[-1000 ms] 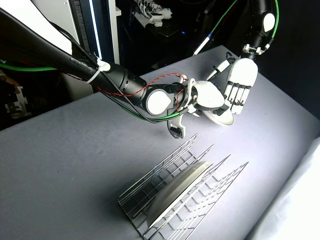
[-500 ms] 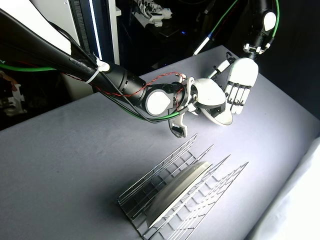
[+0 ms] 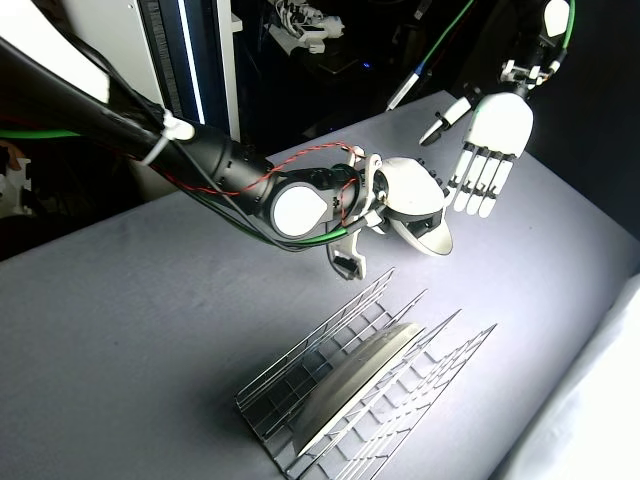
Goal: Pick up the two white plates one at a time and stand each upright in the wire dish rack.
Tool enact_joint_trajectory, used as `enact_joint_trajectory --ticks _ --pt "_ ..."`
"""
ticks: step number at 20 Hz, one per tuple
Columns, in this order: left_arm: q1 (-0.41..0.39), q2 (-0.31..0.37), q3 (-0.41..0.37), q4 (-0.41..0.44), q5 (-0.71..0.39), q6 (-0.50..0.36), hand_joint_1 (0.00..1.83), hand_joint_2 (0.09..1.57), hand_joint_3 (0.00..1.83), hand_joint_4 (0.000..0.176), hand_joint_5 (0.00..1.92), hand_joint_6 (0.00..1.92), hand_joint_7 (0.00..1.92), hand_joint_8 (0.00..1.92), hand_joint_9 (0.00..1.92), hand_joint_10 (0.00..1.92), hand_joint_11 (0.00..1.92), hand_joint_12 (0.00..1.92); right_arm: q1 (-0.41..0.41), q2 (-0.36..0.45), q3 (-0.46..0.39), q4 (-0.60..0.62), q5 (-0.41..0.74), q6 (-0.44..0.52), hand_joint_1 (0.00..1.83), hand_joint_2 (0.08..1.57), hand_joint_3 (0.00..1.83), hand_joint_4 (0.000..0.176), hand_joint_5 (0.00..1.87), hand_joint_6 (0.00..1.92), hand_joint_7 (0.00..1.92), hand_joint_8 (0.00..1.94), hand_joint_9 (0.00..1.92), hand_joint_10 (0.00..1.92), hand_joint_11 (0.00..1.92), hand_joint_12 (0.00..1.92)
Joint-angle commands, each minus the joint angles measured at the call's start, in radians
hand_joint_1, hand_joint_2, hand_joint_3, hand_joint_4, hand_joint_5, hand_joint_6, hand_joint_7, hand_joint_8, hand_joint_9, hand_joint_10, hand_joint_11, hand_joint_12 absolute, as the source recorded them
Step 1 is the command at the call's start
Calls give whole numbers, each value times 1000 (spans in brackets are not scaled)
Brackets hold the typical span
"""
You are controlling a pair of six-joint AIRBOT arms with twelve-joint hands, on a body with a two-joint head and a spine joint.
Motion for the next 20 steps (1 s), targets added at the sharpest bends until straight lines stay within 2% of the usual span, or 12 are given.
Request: enact_joint_trajectory --ticks 1,2,3,8,9,13,15,16,19,20 --pt "-13 18 -5 -57 -48 -4 0 1087 0 0 0 0 0 0 0 0 0 0 20 13 -18 44 103 2 1402 1111 2 0 862 1057 966 945 990 1123 888 1340" --pt "-18 26 -9 -56 -56 -4 0 1087 0 0 0 0 0 0 0 0 0 0 28 25 -35 60 104 2 1402 1111 2 0 862 1057 966 945 990 1123 888 1340" --pt "-26 34 -12 -52 -64 -4 0 1096 2 0 0 0 0 0 0 0 0 0 39 45 -64 85 104 2 1487 1105 0 0 847 1043 955 906 971 1033 894 1507" --pt "-47 68 -33 -49 -103 -11 0 1084 0 0 0 0 0 0 0 0 0 0 81 134 -182 149 101 2 1490 1109 1 0 840 1065 933 928 958 1048 891 1513" --pt "-47 72 -33 -49 -103 -17 0 1078 0 0 0 0 0 0 0 0 0 0 90 163 -217 167 101 3 1491 1102 0 0 859 1010 953 907 974 1032 905 1501" --pt "-58 74 -12 -30 -108 -46 0 1085 0 0 0 0 0 0 0 0 0 0 114 245 -305 251 101 5 1492 1096 1 0 857 993 958 897 996 1004 922 1491" --pt "-59 71 -2 -28 -107 -58 0 1085 0 0 0 0 0 0 0 0 0 0 125 267 -327 279 101 5 1492 1096 1 0 857 993 958 897 996 1004 922 1491" --pt "-59 69 5 -28 -107 -68 0 1073 0 0 0 0 0 0 0 0 0 0 134 287 -344 303 101 6 1494 1086 0 0 883 935 995 851 1022 968 937 1474" --pt "-59 76 5 -17 -107 -83 0 1102 7 0 0 0 0 0 0 0 0 0 160 324 -380 388 99 9 1492 1094 2 0 851 952 981 886 1013 989 911 1516" --pt "-57 80 4 1 -107 -83 0 1105 6 0 0 0 0 0 0 0 0 0 175 341 -394 429 96 12 1406 1099 4 0 870 965 1002 935 1019 1089 931 1313"
